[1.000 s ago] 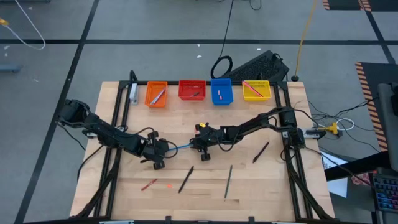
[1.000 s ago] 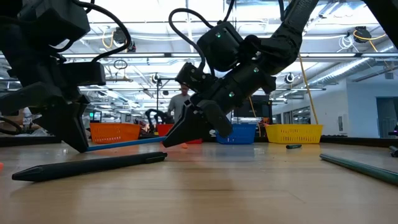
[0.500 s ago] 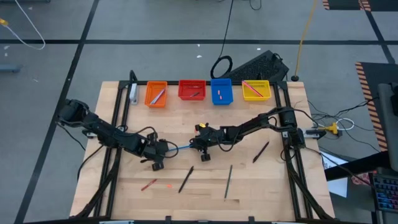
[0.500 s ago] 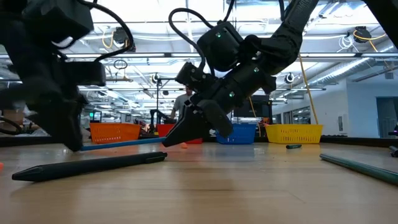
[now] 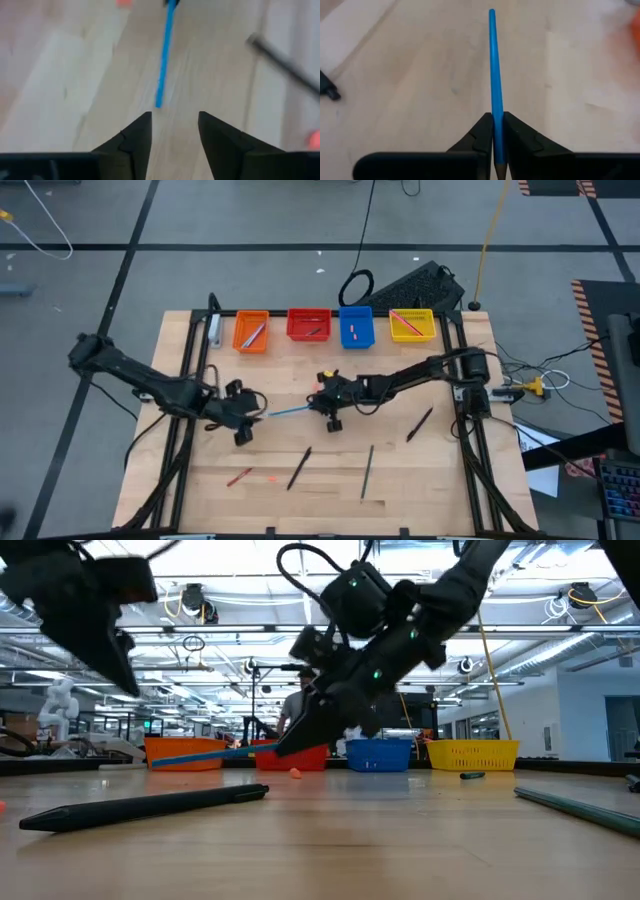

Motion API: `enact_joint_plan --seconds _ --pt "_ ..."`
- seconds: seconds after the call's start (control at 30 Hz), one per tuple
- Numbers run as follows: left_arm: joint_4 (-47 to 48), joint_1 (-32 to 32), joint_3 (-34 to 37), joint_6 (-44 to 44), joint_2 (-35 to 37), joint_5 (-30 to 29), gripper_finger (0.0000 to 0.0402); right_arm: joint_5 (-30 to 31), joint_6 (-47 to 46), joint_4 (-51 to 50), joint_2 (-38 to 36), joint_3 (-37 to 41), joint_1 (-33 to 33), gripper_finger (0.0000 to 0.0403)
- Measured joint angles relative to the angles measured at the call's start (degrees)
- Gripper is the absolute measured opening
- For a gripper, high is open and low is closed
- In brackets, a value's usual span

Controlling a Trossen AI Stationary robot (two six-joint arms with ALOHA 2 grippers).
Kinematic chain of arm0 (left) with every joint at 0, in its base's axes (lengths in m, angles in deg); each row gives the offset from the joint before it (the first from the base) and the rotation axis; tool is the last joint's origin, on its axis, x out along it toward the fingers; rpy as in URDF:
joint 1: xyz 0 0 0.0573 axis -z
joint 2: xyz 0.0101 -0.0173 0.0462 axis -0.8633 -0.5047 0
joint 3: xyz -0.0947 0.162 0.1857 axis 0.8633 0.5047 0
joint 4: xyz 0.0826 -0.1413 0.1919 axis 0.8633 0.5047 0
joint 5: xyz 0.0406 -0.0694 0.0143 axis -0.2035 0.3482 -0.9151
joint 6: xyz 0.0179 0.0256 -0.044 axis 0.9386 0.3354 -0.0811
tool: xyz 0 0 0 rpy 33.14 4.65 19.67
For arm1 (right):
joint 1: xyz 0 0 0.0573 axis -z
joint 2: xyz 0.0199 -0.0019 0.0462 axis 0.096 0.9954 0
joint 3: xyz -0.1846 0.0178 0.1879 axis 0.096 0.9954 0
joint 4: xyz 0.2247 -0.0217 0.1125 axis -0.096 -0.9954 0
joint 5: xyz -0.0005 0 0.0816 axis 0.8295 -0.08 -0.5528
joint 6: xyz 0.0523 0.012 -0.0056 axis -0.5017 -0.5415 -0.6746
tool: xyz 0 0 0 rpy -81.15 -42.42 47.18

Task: Sort crayons/erasers/pens/pencils in bins
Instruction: Put the blue pencil into the yellow basket

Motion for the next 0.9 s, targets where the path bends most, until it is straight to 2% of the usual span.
enact_joint_plan --seconds 0.23,0.4,0.53,0.63,0.77,0.9 --pt "-12.3 0.0 6.9 5.1 9.9 -0.5 0.0102 8.4 5.7 -21.6 -15.0 0.0 3.9 0.0031" --pt "-16.7 0.0 11.9 3.4 12.7 -0.5 0.0074 16.8 6.7 -37.6 -27.5 0.0 9.4 0.0031" --pt "-20.3 0.0 14.9 2.9 13.0 -0.3 0.0056 22.1 7.2 -45.9 -37.0 1.0 16.7 0.0030" --pt "-21.5 0.1 16.0 2.9 13.0 -0.3 0.0046 21.7 8.4 -44.6 -44.3 6.0 24.2 0.0026" --pt "-22.3 0.2 16.1 3.7 13.0 -0.3 0.0036 16.3 11.1 -36.6 -52.7 18.6 35.5 0.0025" --pt "-22.9 0.2 16.1 4.8 13.0 -0.2 0.0031 15.9 14.9 -29.3 -57.4 29.0 45.2 0.0026"
